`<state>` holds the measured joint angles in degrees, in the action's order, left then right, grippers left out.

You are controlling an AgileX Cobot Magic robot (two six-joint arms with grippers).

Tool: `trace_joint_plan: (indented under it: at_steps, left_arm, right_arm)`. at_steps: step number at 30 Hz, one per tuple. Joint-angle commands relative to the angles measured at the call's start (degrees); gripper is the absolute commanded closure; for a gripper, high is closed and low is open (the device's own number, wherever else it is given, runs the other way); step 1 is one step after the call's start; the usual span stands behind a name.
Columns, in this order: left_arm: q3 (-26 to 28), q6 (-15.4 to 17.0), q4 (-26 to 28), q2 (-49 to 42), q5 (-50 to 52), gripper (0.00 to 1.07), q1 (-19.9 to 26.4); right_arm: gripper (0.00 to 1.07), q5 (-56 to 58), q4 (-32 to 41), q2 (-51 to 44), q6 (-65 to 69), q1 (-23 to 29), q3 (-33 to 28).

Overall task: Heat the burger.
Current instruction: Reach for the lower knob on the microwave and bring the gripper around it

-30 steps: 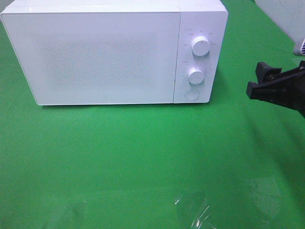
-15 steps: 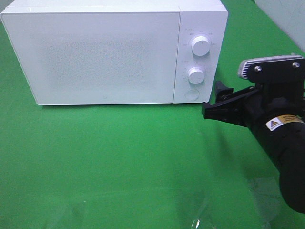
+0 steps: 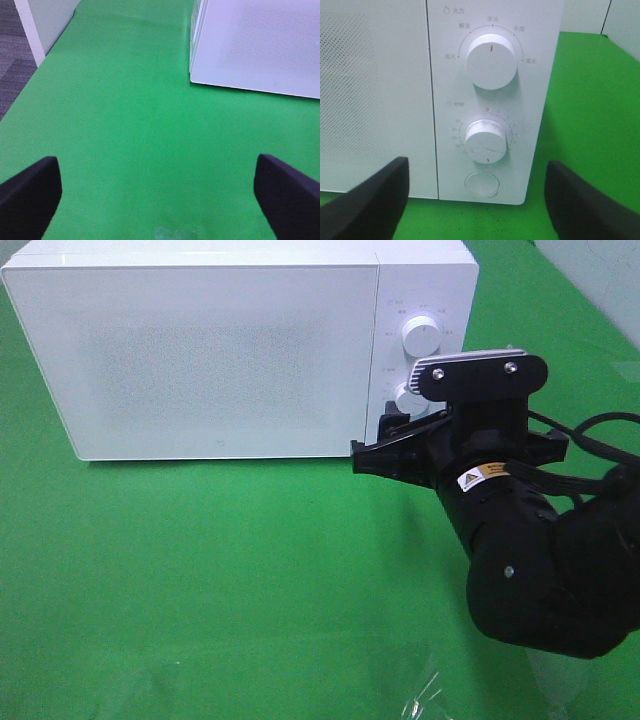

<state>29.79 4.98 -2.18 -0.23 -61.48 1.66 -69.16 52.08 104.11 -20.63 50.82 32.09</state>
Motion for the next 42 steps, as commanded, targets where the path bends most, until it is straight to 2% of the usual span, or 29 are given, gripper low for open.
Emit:
trace_joint_plan:
  at_steps: [1,9,24,31,42]
  left_arm:
    - [-0.11,0.17,0.34,-0.97,0.23,0.10,0.06]
    - [-0.11,0.17,0.34,-0.97,0.23,0.10,0.06]
    - [-0.11,0.00,0.34,-0.97,0.23,0.10,0.06]
    - [-0.11,0.00,0.34,-0.97,0.23,0.10,0.06]
    - [-0.11,0.00,0.29,-0.97,0.23,0.10,0.06]
  right_arm:
    - [0.34,-4.53,0.00,2.41,-0.86,0.11,2.64]
    - [0.34,-3.95,-0.97,5.33,-1.03,-1.43,5.39]
    - [0.34,-0.40,-6.36,11.34,-0.40,-7.68,12.20]
    - [0.34,-0.06,-7.39,12.49,0.29,-9.91,12.43]
    - [0.34,0.86,-8.19,15.47,1.32,-10.03,14.15]
